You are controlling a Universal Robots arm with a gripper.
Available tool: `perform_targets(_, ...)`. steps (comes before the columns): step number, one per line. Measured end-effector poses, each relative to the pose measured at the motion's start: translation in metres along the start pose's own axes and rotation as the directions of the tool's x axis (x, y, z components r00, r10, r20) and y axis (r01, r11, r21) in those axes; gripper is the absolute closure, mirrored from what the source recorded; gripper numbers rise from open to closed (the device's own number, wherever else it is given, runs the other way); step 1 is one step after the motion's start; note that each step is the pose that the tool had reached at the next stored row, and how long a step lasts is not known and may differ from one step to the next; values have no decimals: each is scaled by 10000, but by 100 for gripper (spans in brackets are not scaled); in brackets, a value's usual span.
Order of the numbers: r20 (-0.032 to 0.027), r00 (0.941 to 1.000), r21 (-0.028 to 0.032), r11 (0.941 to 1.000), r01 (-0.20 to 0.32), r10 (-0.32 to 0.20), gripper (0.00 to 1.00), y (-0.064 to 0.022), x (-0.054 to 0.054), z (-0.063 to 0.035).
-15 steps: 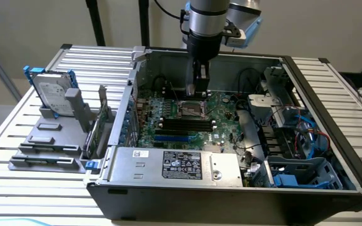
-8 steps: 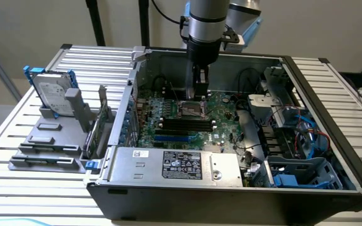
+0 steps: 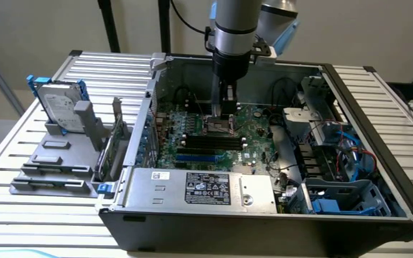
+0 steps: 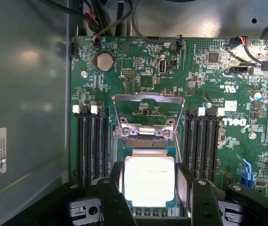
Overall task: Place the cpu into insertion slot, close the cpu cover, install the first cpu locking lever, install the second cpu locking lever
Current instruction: 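Place the cpu into insertion slot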
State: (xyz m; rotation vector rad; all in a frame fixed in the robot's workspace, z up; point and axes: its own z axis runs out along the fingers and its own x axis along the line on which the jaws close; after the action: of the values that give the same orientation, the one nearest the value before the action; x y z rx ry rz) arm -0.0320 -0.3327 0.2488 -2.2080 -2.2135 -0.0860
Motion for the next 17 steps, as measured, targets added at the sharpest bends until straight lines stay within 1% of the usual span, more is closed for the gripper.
perform_targets(3, 0, 10000, -3, 10000, -4, 4, 46, -8, -3, 53)
perform_targets(7, 2, 10000, -5, 10000, -47, 47, 46, -42, -6, 125)
perform_targets(17, 1, 10000, -24, 10000, -53, 53, 46, -48, -15, 306)
